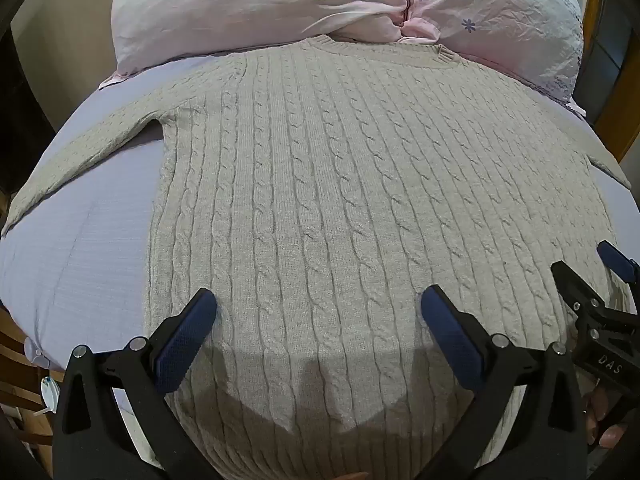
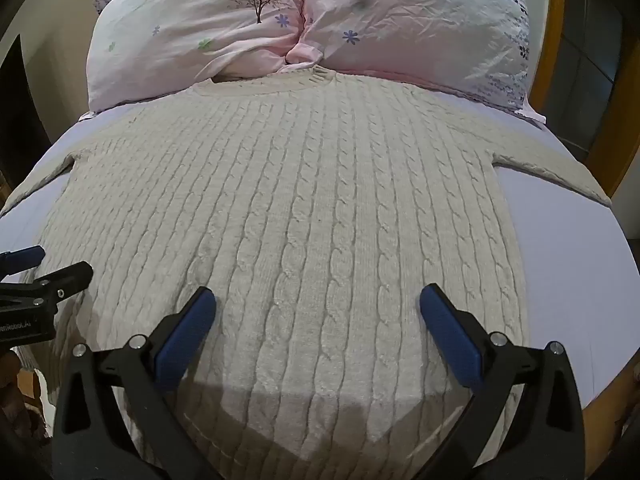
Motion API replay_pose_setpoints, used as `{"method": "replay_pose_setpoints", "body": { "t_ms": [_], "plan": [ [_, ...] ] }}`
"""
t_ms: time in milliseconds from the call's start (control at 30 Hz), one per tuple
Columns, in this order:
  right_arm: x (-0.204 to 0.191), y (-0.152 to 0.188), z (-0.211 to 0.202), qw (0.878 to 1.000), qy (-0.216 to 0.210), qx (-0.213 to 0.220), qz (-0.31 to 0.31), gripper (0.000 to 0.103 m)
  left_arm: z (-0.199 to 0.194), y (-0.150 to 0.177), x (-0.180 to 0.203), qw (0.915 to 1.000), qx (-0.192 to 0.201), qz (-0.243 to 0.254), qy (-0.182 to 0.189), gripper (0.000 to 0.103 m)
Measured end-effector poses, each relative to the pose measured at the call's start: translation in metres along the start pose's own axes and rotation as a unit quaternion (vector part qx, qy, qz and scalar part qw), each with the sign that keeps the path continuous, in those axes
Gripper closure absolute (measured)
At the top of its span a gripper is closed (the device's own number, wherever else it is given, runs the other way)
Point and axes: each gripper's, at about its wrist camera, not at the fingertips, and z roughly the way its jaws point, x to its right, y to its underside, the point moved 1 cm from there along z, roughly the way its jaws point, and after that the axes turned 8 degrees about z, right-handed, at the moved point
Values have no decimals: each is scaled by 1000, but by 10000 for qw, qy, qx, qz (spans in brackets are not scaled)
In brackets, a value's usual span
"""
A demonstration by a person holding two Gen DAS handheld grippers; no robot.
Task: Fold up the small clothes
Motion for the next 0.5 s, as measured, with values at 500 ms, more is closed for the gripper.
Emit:
{"method": "replay_pose_setpoints", "body": {
  "t_ms": [500],
  "plan": [
    [1,0,3,10000,-16,19,-31,2,0,-1,0,10000,-8,-2,-11,1]
  ]
}}
